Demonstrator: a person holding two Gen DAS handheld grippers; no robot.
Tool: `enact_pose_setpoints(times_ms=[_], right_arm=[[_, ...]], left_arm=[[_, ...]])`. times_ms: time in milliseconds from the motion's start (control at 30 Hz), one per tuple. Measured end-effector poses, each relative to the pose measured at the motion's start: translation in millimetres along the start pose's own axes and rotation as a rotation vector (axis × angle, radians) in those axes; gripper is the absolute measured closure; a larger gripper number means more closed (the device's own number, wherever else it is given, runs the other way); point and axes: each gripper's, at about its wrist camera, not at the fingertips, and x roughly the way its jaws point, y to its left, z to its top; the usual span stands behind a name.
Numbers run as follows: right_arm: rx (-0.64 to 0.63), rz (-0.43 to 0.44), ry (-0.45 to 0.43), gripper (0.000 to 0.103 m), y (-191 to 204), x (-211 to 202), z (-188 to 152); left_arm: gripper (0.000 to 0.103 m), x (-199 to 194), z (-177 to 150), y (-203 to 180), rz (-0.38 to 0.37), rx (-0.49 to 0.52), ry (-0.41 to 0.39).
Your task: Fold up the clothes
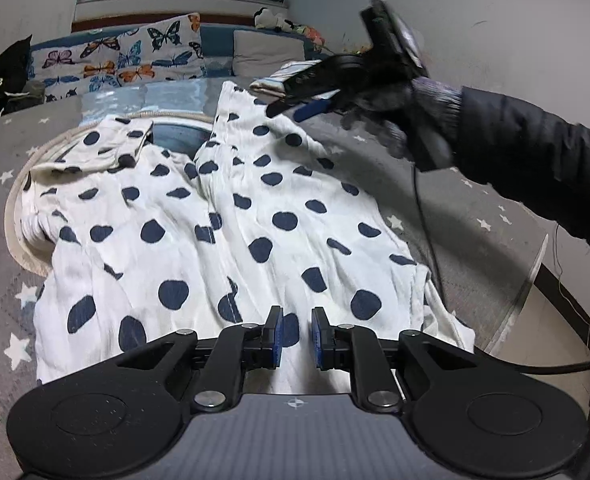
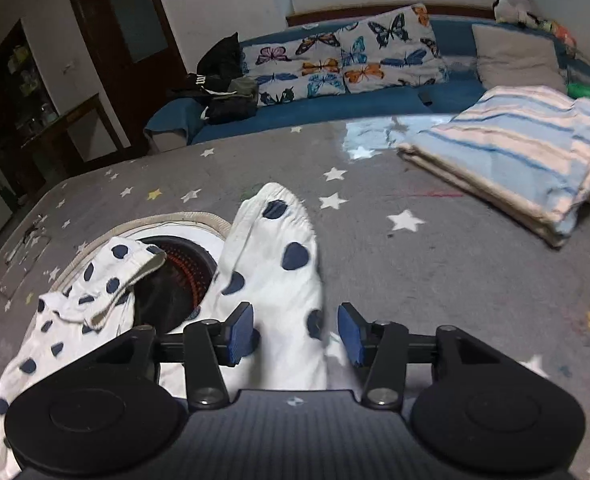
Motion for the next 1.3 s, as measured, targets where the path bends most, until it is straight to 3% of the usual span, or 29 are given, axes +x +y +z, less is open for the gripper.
enact_pose_setpoints(times_ms=[267,367,500,700,867,1067,1300], right_arm=[[-0.200,0.117,-0.038,0.056,63,-3,-5],[-0.281,0.185,-0.012,0.055,84,-5,-13],[-0.252,0.244,-0.017,0.055,85,-13,-18],[-0.108,0.221,-0.077,0.055,41,-29,-8],[-0.034,0.175,-0.051,0.055,6,-31,-15],[0.100,0.055,-0.013,0.059,-29,-12,-18],[0.024,0.059,-0.005,0.061,-7,15,-4]], left_arm=[[0.084,2,-2,4,-0.010,-0.025,0.007],[0.084,1,-2,4,-0.015,-0.031,0.006],[0.084,1,-2,4,-0.020,-0.039,0.005],[0.083,3,-1,6,-0.027,-0.043,0.005],[0.083,4,1,7,-0.030,-0.048,0.007],[0.082,5,2,8,-0.036,-0.042,0.011],[0.082,6,3,10,-0.042,-0.055,0.013]])
